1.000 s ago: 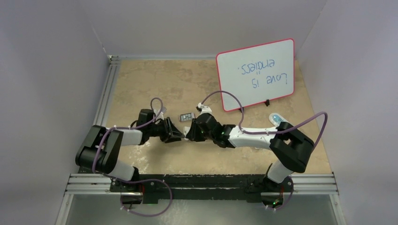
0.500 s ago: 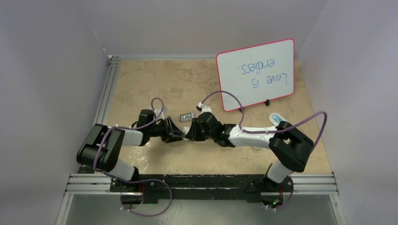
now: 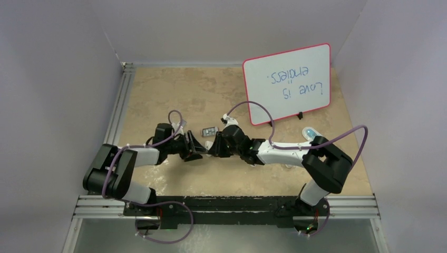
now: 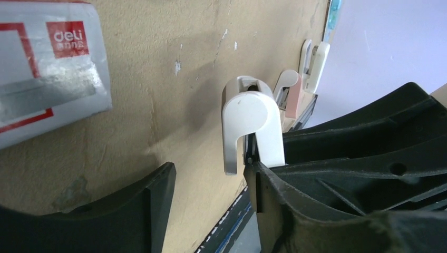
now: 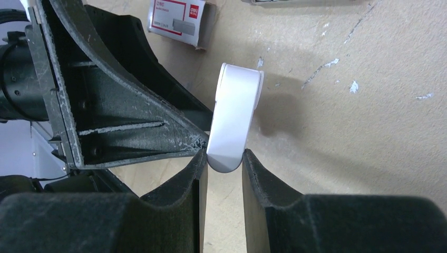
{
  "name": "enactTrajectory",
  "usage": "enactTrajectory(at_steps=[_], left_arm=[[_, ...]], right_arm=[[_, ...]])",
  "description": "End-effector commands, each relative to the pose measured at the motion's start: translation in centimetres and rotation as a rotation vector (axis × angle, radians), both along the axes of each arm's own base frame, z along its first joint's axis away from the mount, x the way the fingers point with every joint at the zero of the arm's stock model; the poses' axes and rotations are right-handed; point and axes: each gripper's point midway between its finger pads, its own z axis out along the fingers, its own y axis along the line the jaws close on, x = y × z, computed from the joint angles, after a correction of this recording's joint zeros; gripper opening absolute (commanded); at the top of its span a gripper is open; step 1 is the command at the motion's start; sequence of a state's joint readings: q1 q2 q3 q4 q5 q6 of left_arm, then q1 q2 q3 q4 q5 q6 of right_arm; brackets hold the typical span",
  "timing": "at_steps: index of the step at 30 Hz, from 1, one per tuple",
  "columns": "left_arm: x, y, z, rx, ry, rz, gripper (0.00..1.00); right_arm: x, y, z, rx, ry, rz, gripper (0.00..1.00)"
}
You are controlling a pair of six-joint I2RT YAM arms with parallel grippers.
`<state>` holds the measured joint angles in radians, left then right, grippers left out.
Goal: Load the staples into the stapler
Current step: Open the stapler at the center of the board.
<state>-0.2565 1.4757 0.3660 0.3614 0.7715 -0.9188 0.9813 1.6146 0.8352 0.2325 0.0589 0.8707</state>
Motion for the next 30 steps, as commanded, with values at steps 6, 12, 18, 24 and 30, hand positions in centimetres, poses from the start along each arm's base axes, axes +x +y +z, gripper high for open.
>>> enactTrajectory(at_steps=[6,12,18,24,30], left_arm=[[0.7,-0.1,2.2,0.019,-0.12,-0.029,0.56],[0.7,-0.1,1.3,0.007,-0.093,-0.009,0.4],[0.6,-0.4,1.1,-0.028,-0.106,-0.007,0.21],[0.5,-0.5,0.9,-0.03,-0.109,-0.029,0.22],[0.1,-0.8,1.1,-0.062,-0.096,-0.041,0.26]], right_arm=[[0.4,1.8,2.9,0.102,-0.04,0.029,0.23],[0.2,1.9,3.4,0.121,-0.043,0.046,0.23],[-0.3,2.3,3.9,0.141,-0.031,0.076,0.21],[-0.7,2.7,4.4,0.161,-0.024,0.103,0.21],[-1.2,3.2,4.4,0.177,-0.017,0.139,0.21]])
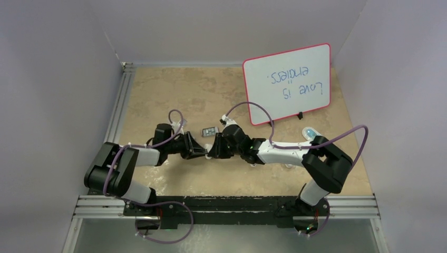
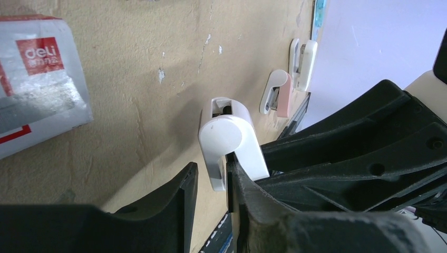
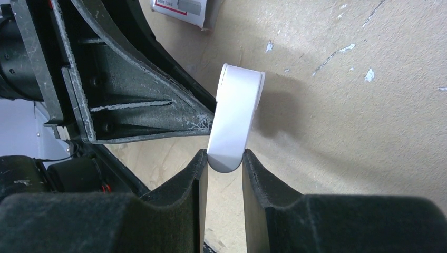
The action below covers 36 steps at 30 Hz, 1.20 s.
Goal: Load the staples into the stapler
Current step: Open the stapler at the center of the board.
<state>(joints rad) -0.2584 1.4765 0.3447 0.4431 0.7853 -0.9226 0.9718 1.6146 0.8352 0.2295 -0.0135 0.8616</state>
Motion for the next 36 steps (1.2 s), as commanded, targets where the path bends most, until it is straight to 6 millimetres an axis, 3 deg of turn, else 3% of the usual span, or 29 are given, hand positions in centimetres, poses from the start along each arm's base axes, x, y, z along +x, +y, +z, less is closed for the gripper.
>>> enactTrajectory(at_steps=[1,8,13,24,36], left_arm=[[-0.1,-0.6,0.6,-0.036,-0.045,-0.032,0.25],[-0.3,-0.6,0.1,-0.026,-0.038,-0.055,0.19],[-0.8,-0.7,-0.1,-0.025,-0.039,-0.074,0.0],[-1.1,-0.2,-1.1,0.072,-0.097,-0.103,0.0],[-1.1,-0.1,-2.4,0.174,-0.1,-0.102,0.0]], right_arm=[[-0.4,3.0,4.4,0.163,-0.048,0.085,0.21],[-0.2,2.9,4.6,0.165,-0.058,0.083,0.2],[0.3,2.6,4.8,0.164,-0.065,0.044,0.2],[2.6,0.7,6.0,0.144,-0.086,-0.105,0.19],[4.4,-0.5,6.3,0.099,-0.117,-0.151,0.18]])
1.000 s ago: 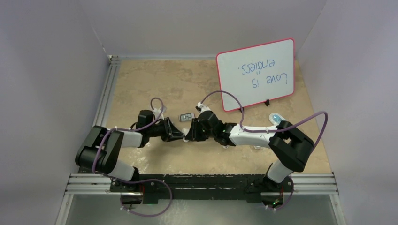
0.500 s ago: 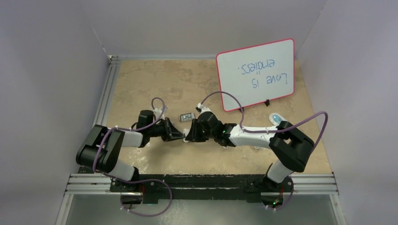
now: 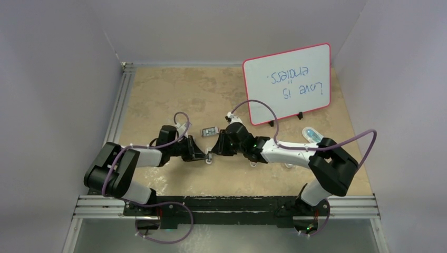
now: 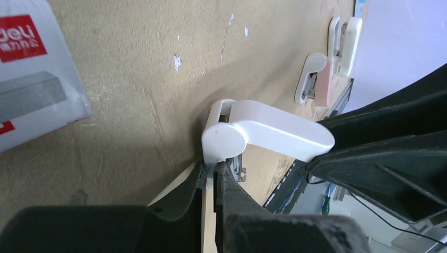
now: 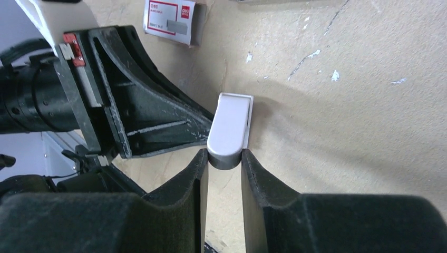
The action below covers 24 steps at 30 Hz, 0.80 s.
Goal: Load the staples into the stapler
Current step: Open the stapler at the center of the board.
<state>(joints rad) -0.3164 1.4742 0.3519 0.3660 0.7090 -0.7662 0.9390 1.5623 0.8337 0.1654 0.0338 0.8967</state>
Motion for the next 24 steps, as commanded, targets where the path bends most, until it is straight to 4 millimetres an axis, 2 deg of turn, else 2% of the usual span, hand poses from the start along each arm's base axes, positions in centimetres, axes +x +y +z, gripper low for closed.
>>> enactTrajectory(at_steps=[1,5,10,18,24], left_arm=[[-0.1,0.0,-0.6,0.055,-0.024,-0.026,0.0],[-0.1,-0.1,-0.6,0.056,-0.024,-0.036,0.0],[-0.2,-0.3,-1.0,0.066,-0.014,-0.045,0.0],[0.0,-0.1,-1.6,0.096,0.0,-0.033,0.0],[0.2,0.2,-2.2,0.13,0.011,-0.017,0.0]], right_arm=[[3.3,1.2,5.4,0.098,-0.137,-0.061,0.18],[4.5,1.2,5.5,0.059,-0.193,-0.069,0.21],[5.8,1.4,4.6,-0.004,-0.236,-0.063,0.24],[6.3,2.3,1.6,-0.065,-0.212,-0.026,0.28],[5.8,3.1,1.0,-0.051,-0.206,0.027,0.35]])
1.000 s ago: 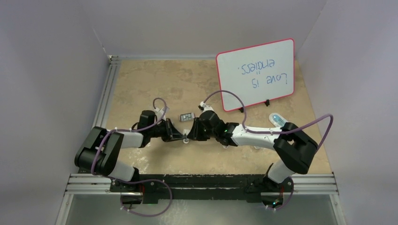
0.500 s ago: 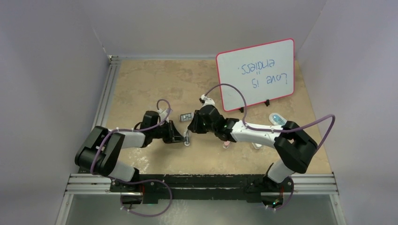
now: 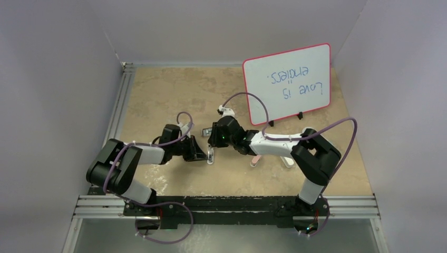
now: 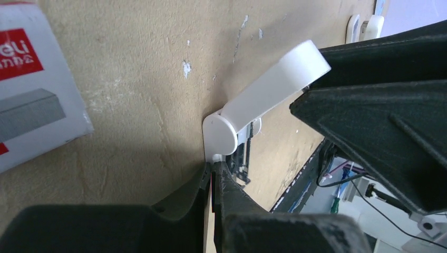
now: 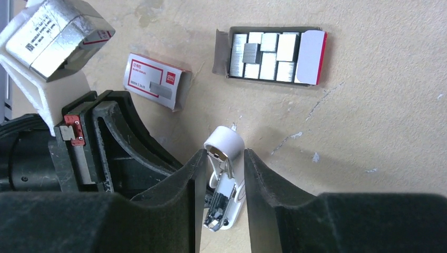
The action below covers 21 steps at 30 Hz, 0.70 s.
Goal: Load the staples into the stapler
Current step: Open the stapler at the center of the board.
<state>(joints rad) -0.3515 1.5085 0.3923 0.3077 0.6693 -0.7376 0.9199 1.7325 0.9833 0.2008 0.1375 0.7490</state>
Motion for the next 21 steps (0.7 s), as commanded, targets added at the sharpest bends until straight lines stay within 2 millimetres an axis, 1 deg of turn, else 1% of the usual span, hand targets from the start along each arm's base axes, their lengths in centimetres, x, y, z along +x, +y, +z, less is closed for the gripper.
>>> enactTrajectory(at_steps=[1,5,8,10,11,13,17,21], left_arm=[[0.2,0.7,-1.4,0.082,-0.003,0.009,0.0],[0.3,0.7,-1.2,0.08,0.01,0.028,0.0],[0.5,0.7,-0.9,0.077,0.015,0.05,0.0],[0.6,0.7,-0.6,0.073,0.014,0.06,0.0],[0.6,0.7,-0.4,0.071,0.016,0.063,0.0],[0.6,0.6,0.0,0.063,0.017,0.06,0.05],[0.7,0.4,1.2,0.054,-0.011,0.036,0.17],[1.0,0.1,2.5,0.039,-0.03,0.029,0.2]], right_arm=[[0.6,1.5,2.0,0.052,-0.053,0.045,0.38],[0.0,1.4,2.3,0.07,-0.049,0.068,0.48],[0.4,0.8,2.3,0.046,-0.064,0.032,0.56],[0.5,0.4,1.9,0.032,-0.062,0.02,0.59],[0.3,0.2,1.6,0.025,-0.056,0.018,0.6],[0.2,-0.1,1.1,0.013,-0.045,0.009,0.61],[-0.4,-0.3,1.5,0.038,-0.044,0.024,0.62],[-1.0,-0.3,1.4,0.042,-0.033,0.041,0.6]])
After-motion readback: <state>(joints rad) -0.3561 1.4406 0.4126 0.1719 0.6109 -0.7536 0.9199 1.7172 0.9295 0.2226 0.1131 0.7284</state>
